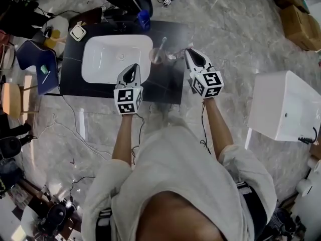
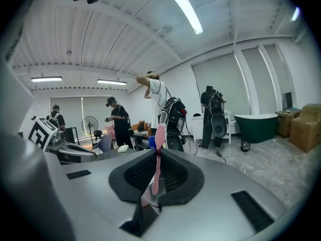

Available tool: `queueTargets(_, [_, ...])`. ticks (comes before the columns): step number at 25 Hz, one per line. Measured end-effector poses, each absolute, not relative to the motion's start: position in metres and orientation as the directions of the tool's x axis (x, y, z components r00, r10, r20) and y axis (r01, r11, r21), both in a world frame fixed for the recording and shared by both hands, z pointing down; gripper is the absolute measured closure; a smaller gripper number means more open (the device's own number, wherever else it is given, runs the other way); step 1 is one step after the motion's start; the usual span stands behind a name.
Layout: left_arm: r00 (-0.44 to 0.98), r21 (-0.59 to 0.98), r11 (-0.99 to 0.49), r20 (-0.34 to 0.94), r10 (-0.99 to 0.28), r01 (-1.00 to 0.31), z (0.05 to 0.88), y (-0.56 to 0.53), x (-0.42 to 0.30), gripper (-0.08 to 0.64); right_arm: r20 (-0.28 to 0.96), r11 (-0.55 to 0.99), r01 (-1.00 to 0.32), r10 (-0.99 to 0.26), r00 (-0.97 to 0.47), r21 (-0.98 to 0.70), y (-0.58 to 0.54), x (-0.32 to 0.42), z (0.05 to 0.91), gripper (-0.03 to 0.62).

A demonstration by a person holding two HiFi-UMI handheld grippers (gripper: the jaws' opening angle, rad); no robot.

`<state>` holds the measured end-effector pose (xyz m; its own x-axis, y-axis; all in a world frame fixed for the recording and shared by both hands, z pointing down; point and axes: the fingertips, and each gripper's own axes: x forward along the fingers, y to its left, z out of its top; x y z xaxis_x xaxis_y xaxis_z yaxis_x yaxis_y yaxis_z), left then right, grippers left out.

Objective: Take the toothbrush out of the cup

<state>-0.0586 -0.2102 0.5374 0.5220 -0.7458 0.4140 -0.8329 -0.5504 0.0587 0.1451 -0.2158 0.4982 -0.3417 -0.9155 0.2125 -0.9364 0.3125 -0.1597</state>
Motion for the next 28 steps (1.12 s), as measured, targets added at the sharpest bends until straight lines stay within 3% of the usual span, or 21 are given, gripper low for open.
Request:
queueTargets(15, [0.556, 0.036, -0.581, 0.345, -0.756, -0.813, 0.501, -0.209, -0.053, 0.534, 0.174, 0.286, -0.953, -0.938, -0.3, -0.099, -0.184, 0.151, 0.461, 0.555])
queueTargets(28, [0.588, 0.048, -0.615, 0.357, -0.725, -0.787, 0.51, -0.195, -0.032, 0.534, 0.249, 0.26, -0.962, -0.929, -0.274, -0.089, -0.145, 0.161, 0.491, 0.555])
